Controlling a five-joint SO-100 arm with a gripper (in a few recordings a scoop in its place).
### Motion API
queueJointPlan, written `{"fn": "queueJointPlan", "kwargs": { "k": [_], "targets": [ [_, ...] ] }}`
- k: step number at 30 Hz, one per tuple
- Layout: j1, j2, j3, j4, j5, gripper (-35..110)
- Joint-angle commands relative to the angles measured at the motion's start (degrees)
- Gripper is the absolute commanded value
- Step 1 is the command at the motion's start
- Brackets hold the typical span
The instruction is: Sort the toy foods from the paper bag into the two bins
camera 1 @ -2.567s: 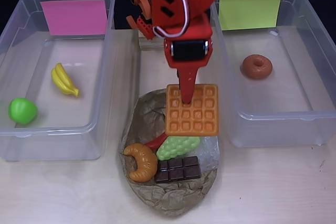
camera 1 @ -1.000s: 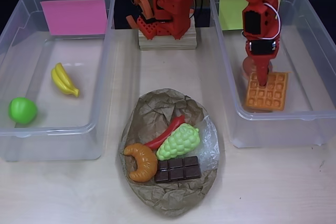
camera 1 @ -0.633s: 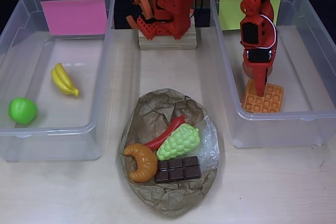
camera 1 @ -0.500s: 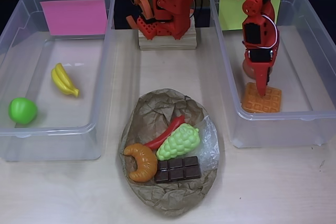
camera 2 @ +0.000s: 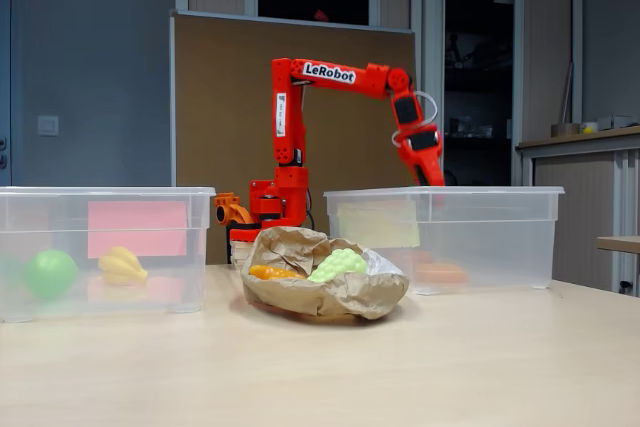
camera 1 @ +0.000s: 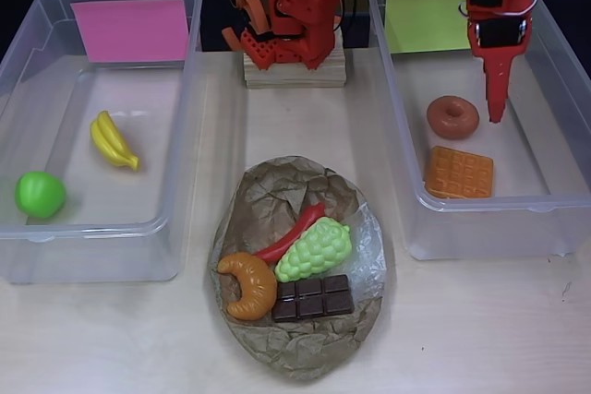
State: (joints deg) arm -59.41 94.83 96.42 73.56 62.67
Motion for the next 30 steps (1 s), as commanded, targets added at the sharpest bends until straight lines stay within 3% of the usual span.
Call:
{"fn": "queueJointPlan", "kwargs": {
  "k": [1, 8, 18, 24, 30],
  "targets": [
    [3.8, 4.4, -12.1, 9.9, -7.8, 32],
    [17.1, 13.3, -10.4, 12.7, -22.4, 30],
    [41.0, 25.1, 2.5, 11.1, -61.9, 20],
    [53.3, 27.3, 8.7, 3.6, -79.8, 8],
    [57.7, 22.8, 16.3, -6.0, -87.1, 11]
  ]
}}
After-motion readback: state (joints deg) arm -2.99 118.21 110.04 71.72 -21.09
